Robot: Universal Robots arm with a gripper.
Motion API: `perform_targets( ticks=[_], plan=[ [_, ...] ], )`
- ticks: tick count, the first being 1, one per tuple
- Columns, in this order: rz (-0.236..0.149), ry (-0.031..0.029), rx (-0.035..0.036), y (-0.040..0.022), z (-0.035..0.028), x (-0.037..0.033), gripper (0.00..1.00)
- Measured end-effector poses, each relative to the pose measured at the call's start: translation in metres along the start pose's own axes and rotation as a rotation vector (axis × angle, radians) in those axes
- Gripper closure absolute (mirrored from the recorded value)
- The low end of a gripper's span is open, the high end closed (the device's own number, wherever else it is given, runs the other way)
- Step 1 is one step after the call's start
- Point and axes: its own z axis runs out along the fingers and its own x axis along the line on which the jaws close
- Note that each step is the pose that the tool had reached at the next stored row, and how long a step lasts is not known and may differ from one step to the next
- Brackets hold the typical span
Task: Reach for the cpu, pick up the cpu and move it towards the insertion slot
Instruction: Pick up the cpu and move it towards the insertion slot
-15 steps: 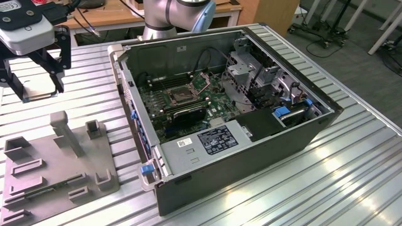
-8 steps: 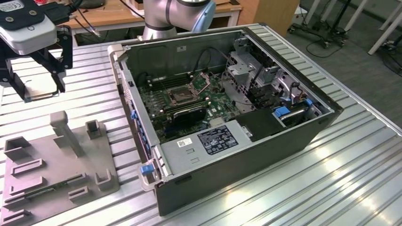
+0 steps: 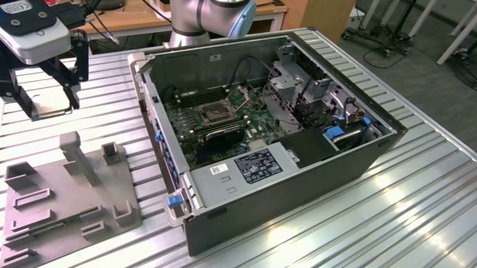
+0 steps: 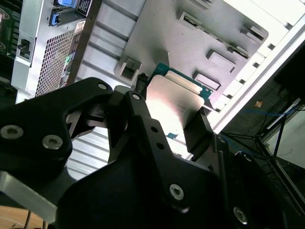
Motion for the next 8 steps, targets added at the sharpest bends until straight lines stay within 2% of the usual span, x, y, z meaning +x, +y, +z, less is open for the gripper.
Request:
perform_targets(
  ticks=[8],
  plan=[
    [0.0,0.0,0.0,0.0001,0.0,-0.0021,0.45]
  ],
)
